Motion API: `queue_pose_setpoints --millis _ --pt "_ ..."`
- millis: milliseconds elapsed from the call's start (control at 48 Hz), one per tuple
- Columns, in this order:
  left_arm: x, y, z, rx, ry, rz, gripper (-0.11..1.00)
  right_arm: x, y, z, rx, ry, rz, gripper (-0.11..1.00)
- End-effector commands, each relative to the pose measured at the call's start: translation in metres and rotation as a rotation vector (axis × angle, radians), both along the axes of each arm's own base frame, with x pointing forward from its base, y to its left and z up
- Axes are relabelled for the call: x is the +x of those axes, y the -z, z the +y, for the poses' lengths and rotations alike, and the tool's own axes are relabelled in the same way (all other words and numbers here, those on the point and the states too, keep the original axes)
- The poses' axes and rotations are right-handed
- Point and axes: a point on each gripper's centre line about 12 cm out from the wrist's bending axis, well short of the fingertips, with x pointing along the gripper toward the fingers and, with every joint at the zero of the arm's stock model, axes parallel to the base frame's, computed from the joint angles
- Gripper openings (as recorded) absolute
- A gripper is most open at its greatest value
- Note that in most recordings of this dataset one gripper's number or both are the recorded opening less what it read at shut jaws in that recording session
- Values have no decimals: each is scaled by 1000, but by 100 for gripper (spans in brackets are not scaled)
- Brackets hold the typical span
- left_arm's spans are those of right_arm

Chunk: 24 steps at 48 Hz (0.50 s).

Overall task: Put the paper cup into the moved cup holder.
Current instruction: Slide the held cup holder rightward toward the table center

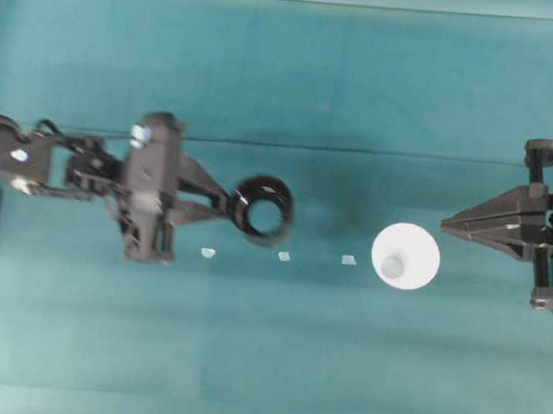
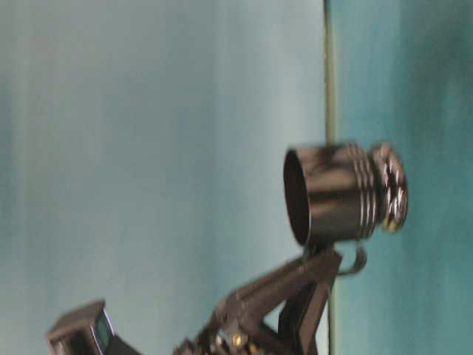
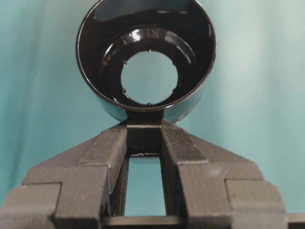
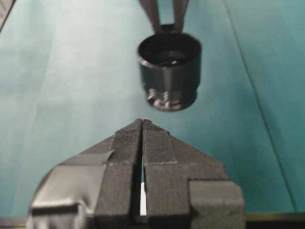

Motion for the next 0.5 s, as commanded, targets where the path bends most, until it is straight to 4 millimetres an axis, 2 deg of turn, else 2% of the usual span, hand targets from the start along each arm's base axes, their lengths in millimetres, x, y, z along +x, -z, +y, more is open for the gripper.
queue_pose_setpoints --millis 0,250,480 --pt "15 -6 -5 0 14 -28 19 3 -6 0 12 3 -12 2" --pt "39 9 -6 1 20 6 19 4 -5 0 12 2 -8 2" --pt "36 28 -6 -6 16 57 19 4 -6 0 12 2 -9 2"
